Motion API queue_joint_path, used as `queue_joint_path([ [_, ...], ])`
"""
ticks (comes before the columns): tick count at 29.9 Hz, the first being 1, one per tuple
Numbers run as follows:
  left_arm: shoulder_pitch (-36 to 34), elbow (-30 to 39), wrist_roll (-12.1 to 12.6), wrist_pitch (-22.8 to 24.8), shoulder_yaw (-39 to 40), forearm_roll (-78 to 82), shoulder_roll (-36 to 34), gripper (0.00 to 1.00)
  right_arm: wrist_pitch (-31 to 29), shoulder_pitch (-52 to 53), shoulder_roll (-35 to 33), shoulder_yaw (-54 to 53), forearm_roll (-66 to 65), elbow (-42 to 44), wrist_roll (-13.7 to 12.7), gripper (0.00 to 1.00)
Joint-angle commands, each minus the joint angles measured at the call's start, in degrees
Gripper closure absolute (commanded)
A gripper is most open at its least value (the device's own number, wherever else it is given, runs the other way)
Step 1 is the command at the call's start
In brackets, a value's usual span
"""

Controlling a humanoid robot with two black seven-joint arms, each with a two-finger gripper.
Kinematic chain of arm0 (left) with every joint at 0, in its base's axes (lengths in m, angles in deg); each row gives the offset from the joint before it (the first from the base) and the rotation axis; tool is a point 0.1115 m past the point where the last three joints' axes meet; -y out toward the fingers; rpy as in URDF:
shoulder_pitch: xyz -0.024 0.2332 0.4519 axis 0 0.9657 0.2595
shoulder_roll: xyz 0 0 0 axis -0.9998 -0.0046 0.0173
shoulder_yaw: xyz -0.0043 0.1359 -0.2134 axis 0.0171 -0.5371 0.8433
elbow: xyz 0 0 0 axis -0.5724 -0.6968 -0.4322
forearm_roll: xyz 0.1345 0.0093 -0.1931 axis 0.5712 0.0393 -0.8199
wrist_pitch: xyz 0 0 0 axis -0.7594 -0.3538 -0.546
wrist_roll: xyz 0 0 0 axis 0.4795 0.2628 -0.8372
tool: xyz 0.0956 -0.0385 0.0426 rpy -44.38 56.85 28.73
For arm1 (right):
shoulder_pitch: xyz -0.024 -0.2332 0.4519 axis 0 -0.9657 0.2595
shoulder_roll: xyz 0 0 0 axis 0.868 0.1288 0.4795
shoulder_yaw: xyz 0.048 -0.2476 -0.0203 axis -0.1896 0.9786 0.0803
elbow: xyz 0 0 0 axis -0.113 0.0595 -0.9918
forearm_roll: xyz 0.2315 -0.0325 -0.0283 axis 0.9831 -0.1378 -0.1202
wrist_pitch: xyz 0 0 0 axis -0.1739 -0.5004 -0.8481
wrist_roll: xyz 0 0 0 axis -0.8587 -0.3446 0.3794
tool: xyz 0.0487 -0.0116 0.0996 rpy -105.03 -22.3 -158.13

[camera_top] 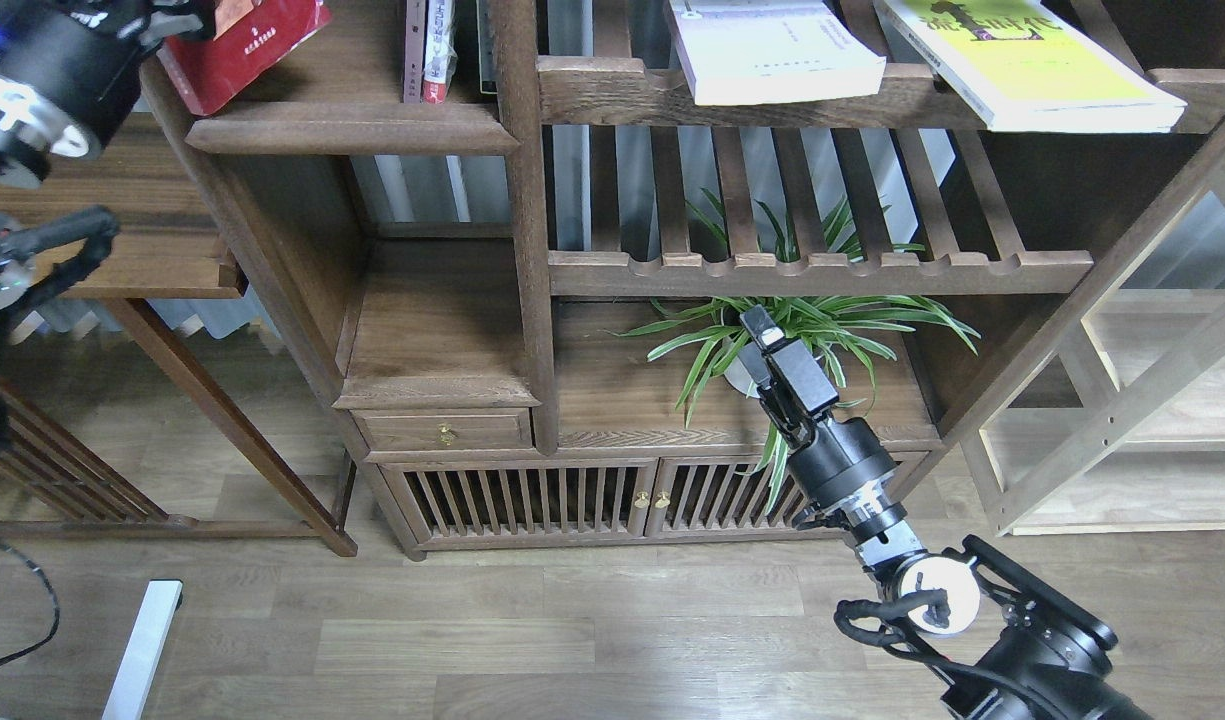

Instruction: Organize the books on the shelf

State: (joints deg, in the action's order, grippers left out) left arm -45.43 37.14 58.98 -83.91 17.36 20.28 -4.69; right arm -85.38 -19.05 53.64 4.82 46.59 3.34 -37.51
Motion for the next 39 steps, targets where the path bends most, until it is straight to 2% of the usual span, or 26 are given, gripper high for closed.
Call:
queue_joint_path([
  [1,-2.1,0.0,-0.3,-6.2,-2.7,1.9,1.4,0.98,0.0,0.0,0.0,0.0,0.0,-0.1,0.0,0.04],
  [6,-3.1,0.0,-0.6,-11.7,-5.6,5.2,4.3,0.98,0.0,-0.2,0.0,0.0,0.0,-0.1,-0.1,0.04],
  [17,-4.5,-2.1,-1.0,-13.4,-7.6,7.8,5.1,0.98,0.0,0.0,-0.8,-0.2,0.0,-0.1,-0.1,0.04],
  [24,-5.4,-7.4,-6.5,-13.4,-8.0,7.8,5.9,0.97,0.0,0.1,0.0,0.0,0.0,-0.1,-0.2,0.04],
  [30,-8.1,-13.3,-9.3,-13.1,-8.3,7.1,7.0,0.95,0.0,0.7,0.1,0.0,0.0,-0.3,-0.4,0.04],
  [36,-12.5,-20.0,-10.5,-12.3,-10.9,6.0,9.8,0.94,0.0,0.6,0.0,-0.1,0.0,-0.3,-0.4,0.04],
  [39,-14.1,-22.7,-12.5,-12.0,-13.1,3.7,9.9,0.94,0.0,0.7,0.0,-0.2,0.0,-0.3,-0.4,0.04],
])
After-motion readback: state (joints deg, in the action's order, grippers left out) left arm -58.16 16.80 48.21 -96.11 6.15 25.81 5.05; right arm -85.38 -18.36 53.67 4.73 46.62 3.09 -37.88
